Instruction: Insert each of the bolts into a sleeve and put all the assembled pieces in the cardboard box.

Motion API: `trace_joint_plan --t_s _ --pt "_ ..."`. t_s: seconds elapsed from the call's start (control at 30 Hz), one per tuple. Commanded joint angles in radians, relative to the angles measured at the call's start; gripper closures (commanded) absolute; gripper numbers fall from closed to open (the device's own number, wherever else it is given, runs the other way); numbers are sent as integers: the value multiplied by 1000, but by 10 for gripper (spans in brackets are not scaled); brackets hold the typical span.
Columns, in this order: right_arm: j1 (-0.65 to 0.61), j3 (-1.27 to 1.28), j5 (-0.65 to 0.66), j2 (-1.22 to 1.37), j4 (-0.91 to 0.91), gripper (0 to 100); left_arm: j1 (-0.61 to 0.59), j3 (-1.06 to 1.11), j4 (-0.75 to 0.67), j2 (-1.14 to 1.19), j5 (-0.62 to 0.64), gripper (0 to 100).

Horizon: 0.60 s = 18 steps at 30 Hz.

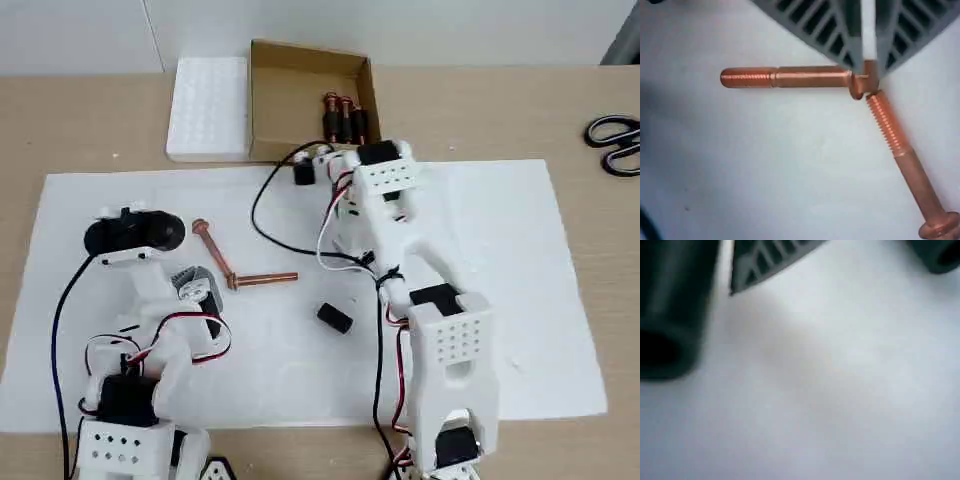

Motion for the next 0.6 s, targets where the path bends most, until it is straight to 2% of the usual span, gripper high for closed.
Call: trace_joint_plan --t_s 0.0,0.27,0.57 --pt "-4 -21 38 19 -8 824 6 -5 2 0 -8 994" --pt "-41 -23 95 -116 -8 840 6 -4 2 0 -8 994" --pt "-48 -23 95 -151 12 840 6 -4 0 0 -9 994"
